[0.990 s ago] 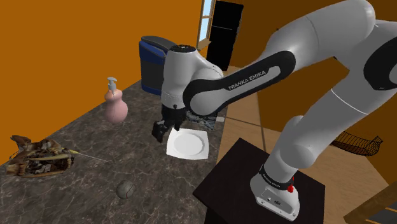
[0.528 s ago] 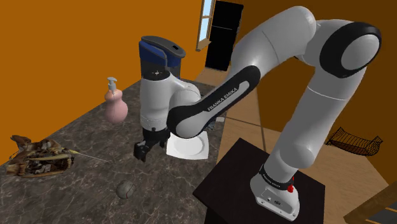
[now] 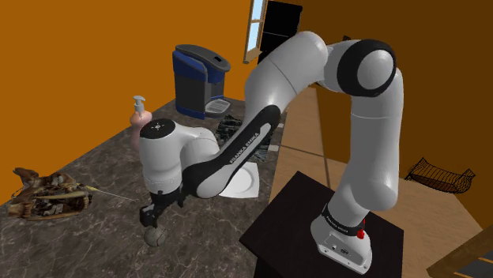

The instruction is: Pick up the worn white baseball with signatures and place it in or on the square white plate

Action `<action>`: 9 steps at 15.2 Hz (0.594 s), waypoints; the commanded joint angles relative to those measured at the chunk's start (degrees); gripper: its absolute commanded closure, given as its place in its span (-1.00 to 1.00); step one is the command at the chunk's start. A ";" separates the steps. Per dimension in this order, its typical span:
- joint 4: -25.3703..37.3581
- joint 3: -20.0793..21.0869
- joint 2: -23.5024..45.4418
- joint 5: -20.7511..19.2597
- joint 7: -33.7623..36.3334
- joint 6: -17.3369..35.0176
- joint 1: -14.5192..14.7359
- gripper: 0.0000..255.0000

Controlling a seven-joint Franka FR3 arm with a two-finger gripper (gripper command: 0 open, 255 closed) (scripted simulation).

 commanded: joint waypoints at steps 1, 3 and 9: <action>4.23 -1.60 5.12 -2.94 2.76 -0.37 2.90 -1.00; 8.37 -2.99 9.63 -4.82 4.60 -0.92 5.59 -1.00; 9.27 -4.84 13.00 -6.90 5.93 1.32 6.98 -1.00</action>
